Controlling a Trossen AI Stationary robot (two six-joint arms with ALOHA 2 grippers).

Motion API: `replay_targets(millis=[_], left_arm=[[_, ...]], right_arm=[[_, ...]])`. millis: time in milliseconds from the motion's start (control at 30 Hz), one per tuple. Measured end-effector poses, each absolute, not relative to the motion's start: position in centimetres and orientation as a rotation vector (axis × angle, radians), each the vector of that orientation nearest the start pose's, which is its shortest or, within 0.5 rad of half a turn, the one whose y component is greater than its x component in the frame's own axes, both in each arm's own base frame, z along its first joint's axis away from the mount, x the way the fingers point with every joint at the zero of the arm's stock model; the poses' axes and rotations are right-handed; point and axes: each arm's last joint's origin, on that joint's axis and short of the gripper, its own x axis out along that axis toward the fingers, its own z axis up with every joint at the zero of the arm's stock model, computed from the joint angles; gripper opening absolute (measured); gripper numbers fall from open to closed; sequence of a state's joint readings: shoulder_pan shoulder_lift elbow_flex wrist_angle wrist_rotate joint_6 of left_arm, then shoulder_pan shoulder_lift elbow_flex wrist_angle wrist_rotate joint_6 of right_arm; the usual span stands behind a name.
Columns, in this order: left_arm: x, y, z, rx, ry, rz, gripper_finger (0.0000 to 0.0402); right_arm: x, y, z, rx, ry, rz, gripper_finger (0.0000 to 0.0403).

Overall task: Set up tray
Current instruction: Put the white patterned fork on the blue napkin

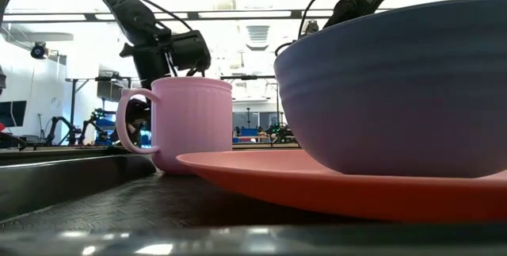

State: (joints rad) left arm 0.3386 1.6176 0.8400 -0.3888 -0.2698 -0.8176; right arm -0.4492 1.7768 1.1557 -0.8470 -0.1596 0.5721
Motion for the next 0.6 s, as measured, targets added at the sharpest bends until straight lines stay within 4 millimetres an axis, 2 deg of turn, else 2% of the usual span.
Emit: replay_targets(millis=[133, 267, 433, 600], left_arm=[[27.0, 10.3, 15.8, -0.740, 0.867, 0.979, 0.0010], [27.5, 10.5, 18.0, -0.744, 0.745, 0.932, 0.0009], [28.2, 10.7, 21.7, -0.747, 0.551, 0.857, 0.0008], [28.6, 10.8, 26.0, -0.731, 0.290, 0.743, 0.0007]], right_arm=[[28.8, -13.3, 17.6, 0.906, 1.315, -0.627, 0.0134], [28.7, -13.1, 18.7, 0.896, 1.269, -0.603, 0.0124], [29.2, -13.2, 19.6, 0.918, 1.177, -0.547, 0.0114], [30.8, -13.4, 20.4, 1.008, 1.012, -0.327, 0.0109]])
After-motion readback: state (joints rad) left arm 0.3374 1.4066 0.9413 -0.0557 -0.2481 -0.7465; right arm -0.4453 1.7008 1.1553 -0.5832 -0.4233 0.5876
